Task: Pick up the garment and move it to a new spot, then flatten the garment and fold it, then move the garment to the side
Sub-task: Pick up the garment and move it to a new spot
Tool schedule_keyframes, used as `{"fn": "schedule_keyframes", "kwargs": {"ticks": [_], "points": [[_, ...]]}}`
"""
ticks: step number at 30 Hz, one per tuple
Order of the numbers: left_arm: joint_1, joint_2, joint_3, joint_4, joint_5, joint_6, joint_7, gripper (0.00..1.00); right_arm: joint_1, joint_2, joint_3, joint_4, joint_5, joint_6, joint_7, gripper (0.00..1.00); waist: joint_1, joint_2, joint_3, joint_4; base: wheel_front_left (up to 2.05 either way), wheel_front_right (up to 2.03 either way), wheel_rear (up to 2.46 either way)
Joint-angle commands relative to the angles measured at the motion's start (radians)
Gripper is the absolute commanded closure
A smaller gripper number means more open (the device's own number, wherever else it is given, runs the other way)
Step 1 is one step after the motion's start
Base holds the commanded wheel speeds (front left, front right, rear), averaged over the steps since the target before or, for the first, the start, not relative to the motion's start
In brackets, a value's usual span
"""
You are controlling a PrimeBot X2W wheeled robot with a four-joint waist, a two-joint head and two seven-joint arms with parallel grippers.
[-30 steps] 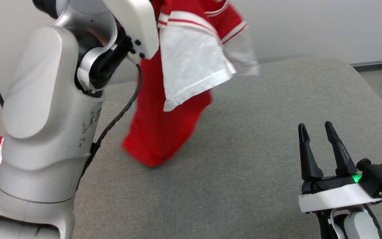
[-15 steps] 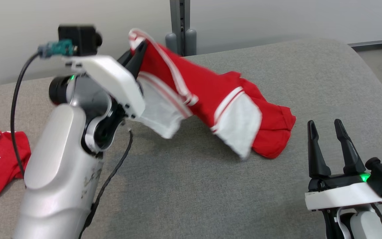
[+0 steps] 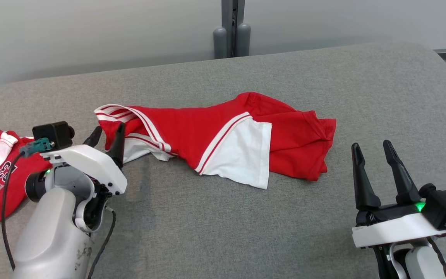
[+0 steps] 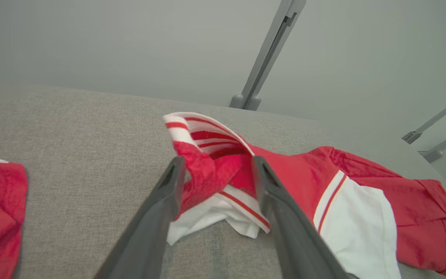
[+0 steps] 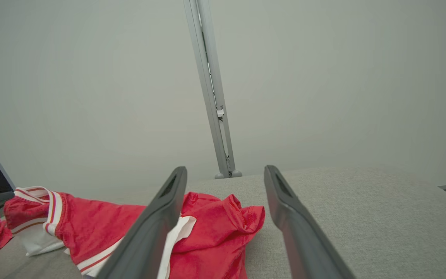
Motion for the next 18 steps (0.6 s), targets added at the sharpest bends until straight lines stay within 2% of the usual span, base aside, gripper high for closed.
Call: {"fn": "schedule_keyframes", "kwargs": {"ticks": [1,7,18], "points": [[0.011,0.005,-0.004,-0.002,0.012,-0.012,-0.026,0.00,0.006,-0.010,-0.001,0.005,-0.005,0.002,-0.005,0.00,0.0000,0.0000,-0.008,0.008,0.00,0.00,0.00],[0.053,0.012,-0.030,-0.062,0.045,-0.032,-0.116,0.00,0.029,-0.022,0.010,0.011,-0.005,0.002,-0.005,0.00,0.0000,0.0000,-0.045,0.031,0.00,0.00,0.00],[0.239,0.051,-0.035,-0.381,0.118,0.046,-0.236,0.00,0.071,-0.040,0.011,-0.005,0.003,0.002,-0.005,0.00,0.0000,0.0000,-0.087,0.052,0.00,0.00,0.00]]}}
